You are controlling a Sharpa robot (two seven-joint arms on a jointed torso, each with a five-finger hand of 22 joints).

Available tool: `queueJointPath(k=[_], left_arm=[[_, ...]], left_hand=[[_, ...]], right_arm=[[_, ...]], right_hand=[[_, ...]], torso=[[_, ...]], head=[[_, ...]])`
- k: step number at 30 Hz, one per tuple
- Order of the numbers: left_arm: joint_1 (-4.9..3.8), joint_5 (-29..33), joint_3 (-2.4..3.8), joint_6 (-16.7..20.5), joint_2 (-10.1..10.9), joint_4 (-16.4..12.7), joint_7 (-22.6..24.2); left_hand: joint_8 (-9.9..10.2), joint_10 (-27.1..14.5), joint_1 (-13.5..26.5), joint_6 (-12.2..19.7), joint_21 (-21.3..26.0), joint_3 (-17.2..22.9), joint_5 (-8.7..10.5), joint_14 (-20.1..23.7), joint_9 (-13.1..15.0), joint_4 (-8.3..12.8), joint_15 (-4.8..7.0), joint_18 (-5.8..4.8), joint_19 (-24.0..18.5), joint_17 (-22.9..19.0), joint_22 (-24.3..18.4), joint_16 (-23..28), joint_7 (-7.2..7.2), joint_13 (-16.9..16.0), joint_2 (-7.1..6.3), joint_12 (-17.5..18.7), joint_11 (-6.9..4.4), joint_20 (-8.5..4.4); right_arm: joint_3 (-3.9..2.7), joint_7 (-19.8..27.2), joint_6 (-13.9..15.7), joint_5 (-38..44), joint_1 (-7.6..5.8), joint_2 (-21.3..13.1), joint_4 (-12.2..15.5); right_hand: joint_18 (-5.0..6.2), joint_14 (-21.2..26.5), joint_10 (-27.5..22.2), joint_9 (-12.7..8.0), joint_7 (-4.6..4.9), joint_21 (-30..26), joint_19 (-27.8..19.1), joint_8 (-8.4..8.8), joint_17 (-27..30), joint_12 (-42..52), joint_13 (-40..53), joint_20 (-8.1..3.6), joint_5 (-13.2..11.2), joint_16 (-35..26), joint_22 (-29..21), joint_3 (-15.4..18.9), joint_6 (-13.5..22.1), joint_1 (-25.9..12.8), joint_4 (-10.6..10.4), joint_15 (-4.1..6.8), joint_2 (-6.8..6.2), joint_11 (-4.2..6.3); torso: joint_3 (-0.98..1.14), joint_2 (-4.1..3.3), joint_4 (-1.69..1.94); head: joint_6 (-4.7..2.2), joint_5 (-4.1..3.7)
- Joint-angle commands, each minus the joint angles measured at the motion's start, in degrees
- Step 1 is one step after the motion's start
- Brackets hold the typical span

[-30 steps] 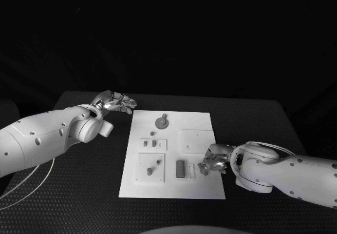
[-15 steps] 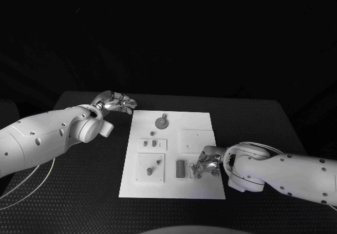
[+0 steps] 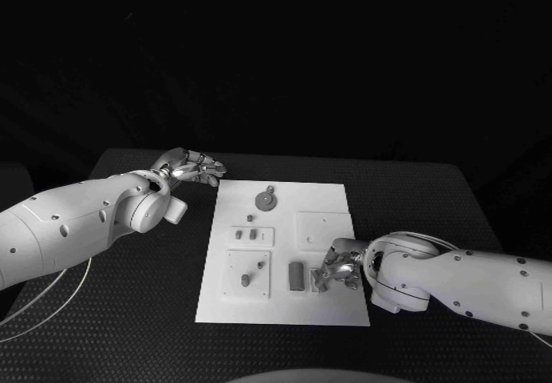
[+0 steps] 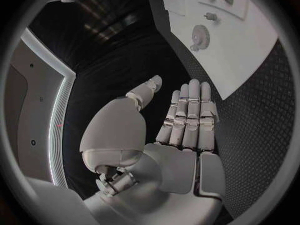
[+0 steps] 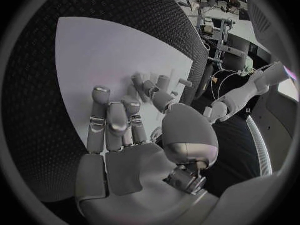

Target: Assemble the parts on the task board

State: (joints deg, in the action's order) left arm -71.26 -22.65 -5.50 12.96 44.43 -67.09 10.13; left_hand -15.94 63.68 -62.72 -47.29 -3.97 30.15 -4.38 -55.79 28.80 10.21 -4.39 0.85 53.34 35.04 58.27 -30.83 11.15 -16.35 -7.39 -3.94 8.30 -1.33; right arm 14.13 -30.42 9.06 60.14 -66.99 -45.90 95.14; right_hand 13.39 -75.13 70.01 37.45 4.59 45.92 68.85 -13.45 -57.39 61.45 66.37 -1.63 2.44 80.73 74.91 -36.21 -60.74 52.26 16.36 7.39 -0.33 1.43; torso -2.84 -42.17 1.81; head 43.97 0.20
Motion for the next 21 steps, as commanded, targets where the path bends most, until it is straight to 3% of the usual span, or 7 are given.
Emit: queueJointPath(k=[1,21], left_arm=[[-0.09,0.13,0.02,-0.69,-0.05,-0.17,0.29],[-0.09,0.1,0.02,-0.83,0.02,-0.19,0.18]], left_hand=[[-0.21,-0.29,0.45,0.34,-0.06,-0.12,0.3,-0.36,-0.09,-0.35,-0.05,-0.33,0.19,0.08,-0.08,0.28,0.05,0.07,0.06,-0.18,-0.15,0.09],[-0.22,-0.3,0.49,0.35,-0.06,-0.13,0.29,-0.37,-0.1,-0.41,-0.05,-0.33,0.18,0.15,-0.09,0.35,0.05,0.08,0.06,-0.17,-0.14,0.08]], right_arm=[[0.06,0.44,-0.11,-1.04,0.18,0.3,-0.07],[0.06,1.11,-0.82,-2.99,0.19,0.51,-0.46]], right_hand=[[1.61,0.14,-0.05,-0.36,-0.09,0.14,0.22,-0.12,0.09,0.26,0.07,-0.17,0.28,0.29,0.96,0.35,-0.51,-1.21,-0.16,0.35,0.07,0.44],[1.61,0.07,-0.06,-0.81,-0.14,-0.09,0.43,0.03,0.19,0.27,0.12,-0.34,0.28,0.41,0.88,0.15,-0.77,-6.12,-2.49,0.41,-0.15,0.49]], torso=[[-0.02,0.02,-0.03],[-0.05,0.02,-0.02]], head=[[0.01,0.08],[0.08,0.06]])
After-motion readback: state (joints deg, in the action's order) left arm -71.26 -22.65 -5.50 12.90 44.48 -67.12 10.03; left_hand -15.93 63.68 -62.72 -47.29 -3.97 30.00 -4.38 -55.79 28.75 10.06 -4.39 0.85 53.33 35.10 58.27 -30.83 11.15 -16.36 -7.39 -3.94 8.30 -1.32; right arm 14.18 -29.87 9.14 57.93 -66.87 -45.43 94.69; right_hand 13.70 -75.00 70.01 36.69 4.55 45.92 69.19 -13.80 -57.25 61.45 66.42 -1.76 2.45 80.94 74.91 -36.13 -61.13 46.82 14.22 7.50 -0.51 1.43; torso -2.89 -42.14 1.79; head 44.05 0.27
